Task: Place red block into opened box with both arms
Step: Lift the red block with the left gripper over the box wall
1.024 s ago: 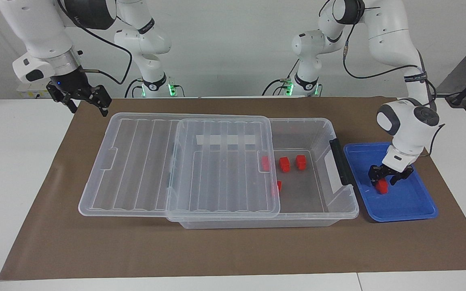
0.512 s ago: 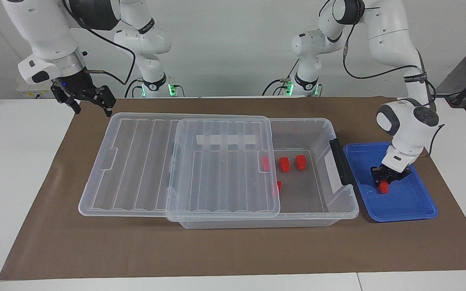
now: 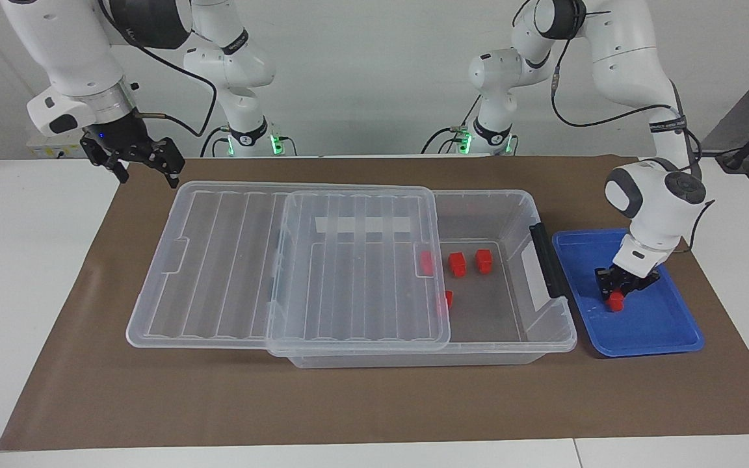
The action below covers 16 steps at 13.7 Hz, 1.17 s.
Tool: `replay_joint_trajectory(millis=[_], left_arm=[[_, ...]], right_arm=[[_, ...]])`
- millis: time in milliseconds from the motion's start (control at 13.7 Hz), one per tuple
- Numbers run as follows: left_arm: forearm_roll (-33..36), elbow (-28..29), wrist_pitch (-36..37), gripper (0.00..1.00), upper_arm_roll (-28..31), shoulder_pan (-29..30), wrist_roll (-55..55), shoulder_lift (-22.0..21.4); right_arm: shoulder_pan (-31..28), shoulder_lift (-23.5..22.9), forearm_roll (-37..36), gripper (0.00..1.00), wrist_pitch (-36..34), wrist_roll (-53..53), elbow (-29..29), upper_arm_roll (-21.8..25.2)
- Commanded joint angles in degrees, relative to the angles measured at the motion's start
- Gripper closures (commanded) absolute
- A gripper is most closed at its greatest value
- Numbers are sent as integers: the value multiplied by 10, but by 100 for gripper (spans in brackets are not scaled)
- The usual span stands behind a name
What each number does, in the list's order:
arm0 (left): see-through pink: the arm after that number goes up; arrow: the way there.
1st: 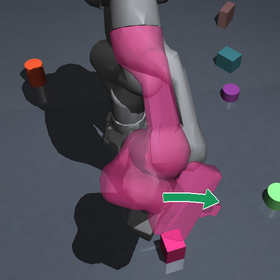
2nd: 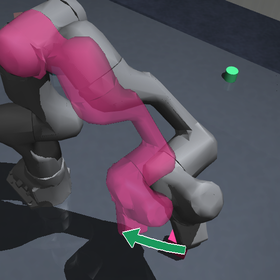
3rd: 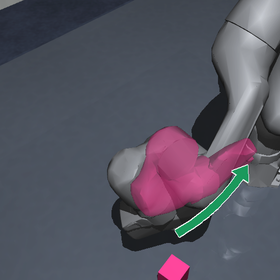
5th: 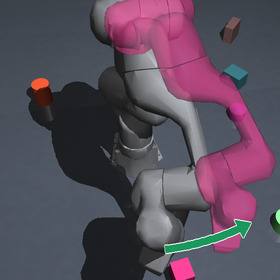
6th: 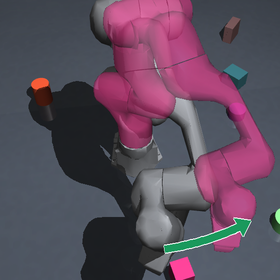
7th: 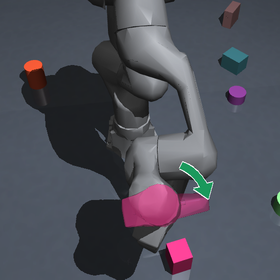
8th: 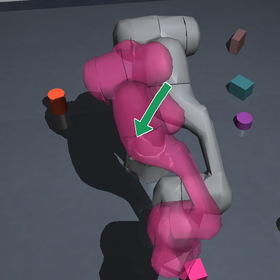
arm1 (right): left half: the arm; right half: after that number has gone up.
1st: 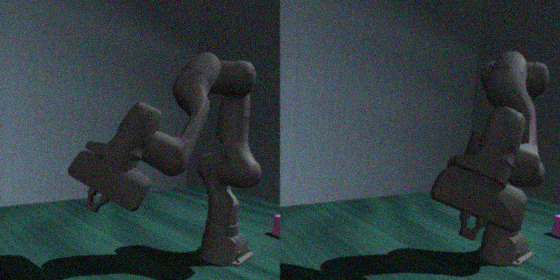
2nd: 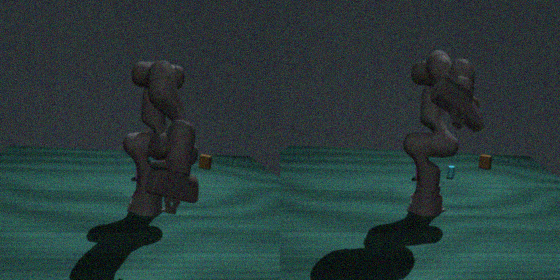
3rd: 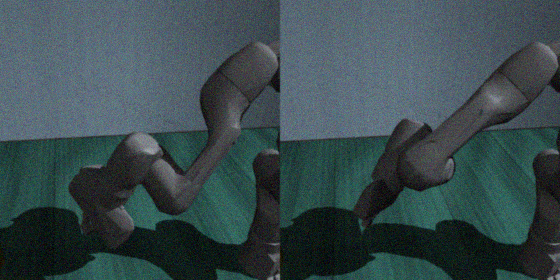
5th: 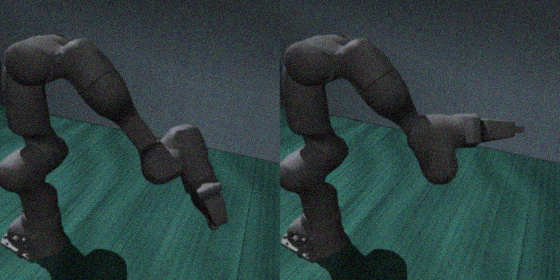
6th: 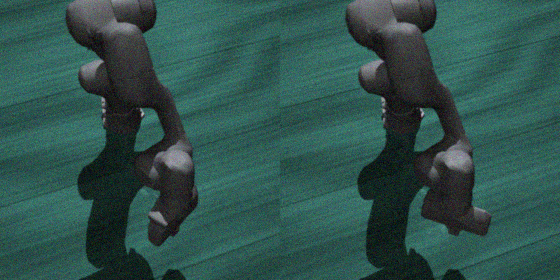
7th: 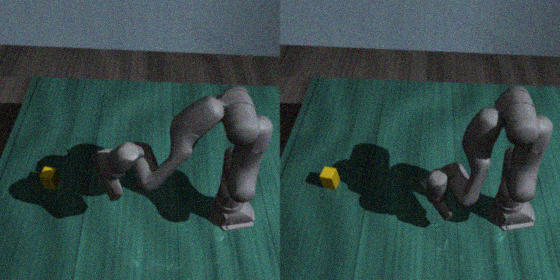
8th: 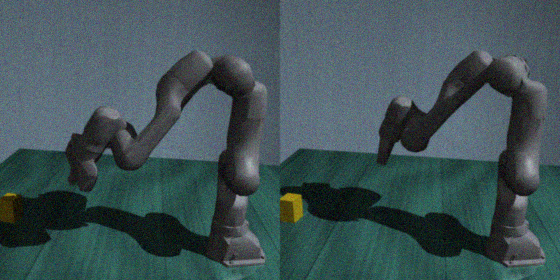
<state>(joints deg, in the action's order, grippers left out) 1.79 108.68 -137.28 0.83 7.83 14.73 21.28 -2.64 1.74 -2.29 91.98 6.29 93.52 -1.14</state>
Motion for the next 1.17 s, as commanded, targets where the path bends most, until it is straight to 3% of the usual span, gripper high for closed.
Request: replay_joint_trajectory(millis=[0, 366, 805, 1098], left_arm=[[-6, -77, 120, 100, -1, -4, 4, -4], [-19, -173, 320, 100, -2, -25, -26, -40], [-43, -183, 375, 100, -2, -125, -237, -77], [-60, -204, 392, 100, -2, -175, -340, -77]], right_arm=[[-6, 2, 5, 0, -3, 6, 4, -4], [-6, 2, 5, 0, -3, 6, 4, -4], [-6, 2, 5, 0, -3, 6, 4, -4], [-6, 2, 5, 0, -3, 6, 4, -4]])
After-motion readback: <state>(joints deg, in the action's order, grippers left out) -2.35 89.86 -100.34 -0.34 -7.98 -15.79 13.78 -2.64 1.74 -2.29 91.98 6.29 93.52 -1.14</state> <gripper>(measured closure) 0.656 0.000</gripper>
